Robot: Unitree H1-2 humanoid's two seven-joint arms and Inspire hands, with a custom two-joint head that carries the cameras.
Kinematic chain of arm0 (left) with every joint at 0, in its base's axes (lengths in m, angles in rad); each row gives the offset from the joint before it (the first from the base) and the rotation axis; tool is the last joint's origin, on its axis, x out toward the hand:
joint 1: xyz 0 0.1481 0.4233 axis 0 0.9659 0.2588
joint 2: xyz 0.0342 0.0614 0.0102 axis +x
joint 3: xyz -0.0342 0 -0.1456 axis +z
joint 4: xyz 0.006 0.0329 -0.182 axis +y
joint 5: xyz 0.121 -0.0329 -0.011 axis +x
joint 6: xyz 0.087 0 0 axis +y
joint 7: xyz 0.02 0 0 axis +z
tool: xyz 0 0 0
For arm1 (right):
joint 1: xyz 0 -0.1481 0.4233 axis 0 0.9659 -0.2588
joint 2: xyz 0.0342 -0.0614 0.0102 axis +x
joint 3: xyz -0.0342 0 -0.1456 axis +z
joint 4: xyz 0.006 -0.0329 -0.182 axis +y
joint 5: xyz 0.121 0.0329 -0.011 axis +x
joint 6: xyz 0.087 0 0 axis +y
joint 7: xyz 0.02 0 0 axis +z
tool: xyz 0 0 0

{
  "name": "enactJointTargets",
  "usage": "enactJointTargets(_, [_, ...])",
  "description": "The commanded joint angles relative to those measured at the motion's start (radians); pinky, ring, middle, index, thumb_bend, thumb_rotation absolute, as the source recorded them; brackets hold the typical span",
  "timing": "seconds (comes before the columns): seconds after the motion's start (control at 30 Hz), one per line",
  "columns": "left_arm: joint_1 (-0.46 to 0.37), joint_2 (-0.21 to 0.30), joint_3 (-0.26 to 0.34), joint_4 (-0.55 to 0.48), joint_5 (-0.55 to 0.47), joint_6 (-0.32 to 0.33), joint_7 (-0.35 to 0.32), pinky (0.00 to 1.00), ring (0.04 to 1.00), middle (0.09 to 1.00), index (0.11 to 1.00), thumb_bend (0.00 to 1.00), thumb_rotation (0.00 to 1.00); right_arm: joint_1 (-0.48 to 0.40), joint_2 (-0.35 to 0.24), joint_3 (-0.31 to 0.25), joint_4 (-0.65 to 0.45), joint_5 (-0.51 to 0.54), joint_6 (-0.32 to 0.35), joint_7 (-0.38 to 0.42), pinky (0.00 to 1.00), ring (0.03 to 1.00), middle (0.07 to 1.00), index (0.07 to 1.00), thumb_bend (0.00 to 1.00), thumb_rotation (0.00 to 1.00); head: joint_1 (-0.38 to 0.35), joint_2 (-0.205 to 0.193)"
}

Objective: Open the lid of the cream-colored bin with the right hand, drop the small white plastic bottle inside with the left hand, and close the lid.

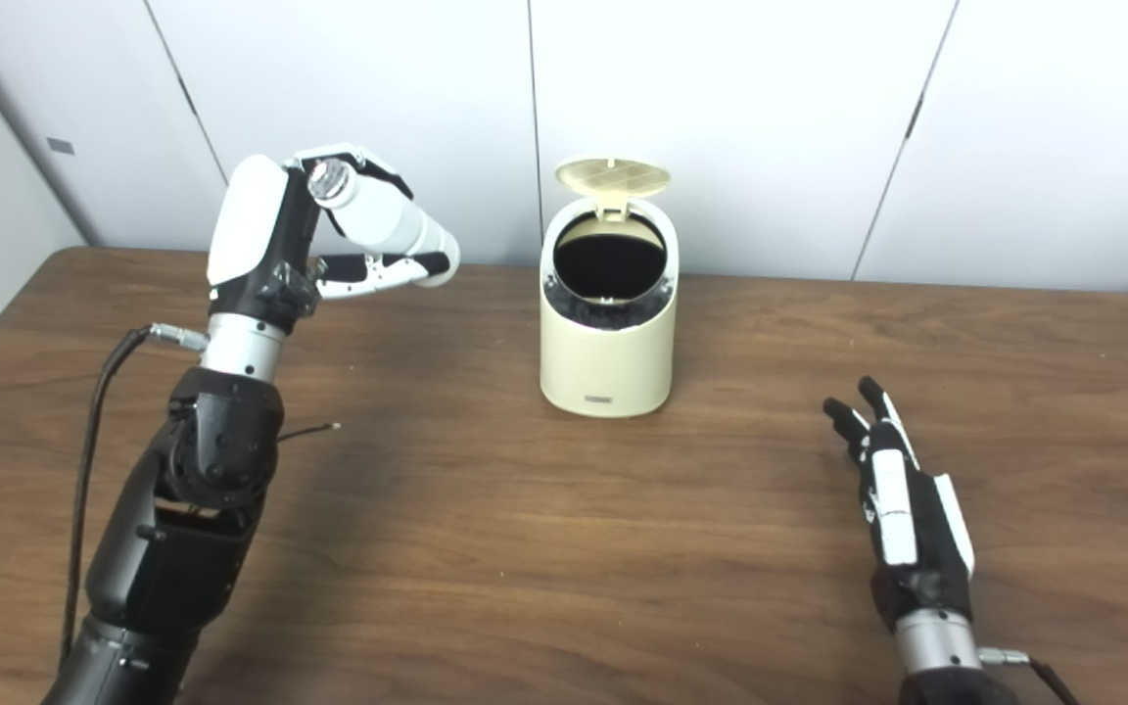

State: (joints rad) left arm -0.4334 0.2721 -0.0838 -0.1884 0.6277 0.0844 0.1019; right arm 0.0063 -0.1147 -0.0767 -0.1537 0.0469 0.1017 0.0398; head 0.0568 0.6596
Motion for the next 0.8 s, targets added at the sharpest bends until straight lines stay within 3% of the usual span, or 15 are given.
enactJointTargets(0.0, [-0.059, -0.007, -0.007, -0.047, 0.029, -0.010, 0.001, 0.33, 0.426, 0.498, 0.489, 0.47, 0.00, -0.026, 0.006, 0.011, -0.005, -0.011, -0.016, -0.001, 0.97, 0.937, 0.881, 0.950, 0.61, 1.00, 0.000, 0.000])
enactJointTargets(0.37, [-0.094, -0.074, -0.064, -0.045, 0.102, -0.077, 0.023, 0.34, 0.416, 0.509, 0.481, 0.47, 0.00, -0.031, 0.016, 0.030, 0.009, -0.049, -0.028, -0.022, 0.96, 0.932, 0.880, 0.937, 0.64, 1.00, -0.014, -0.011])
enactJointTargets(0.77, [-0.139, -0.104, -0.082, 0.123, 0.123, -0.218, 0.110, 0.38, 0.417, 0.499, 0.484, 0.48, 0.00, -0.042, 0.023, 0.052, 0.026, -0.063, -0.044, -0.025, 0.95, 0.946, 0.902, 0.960, 0.64, 1.00, -0.036, -0.021])
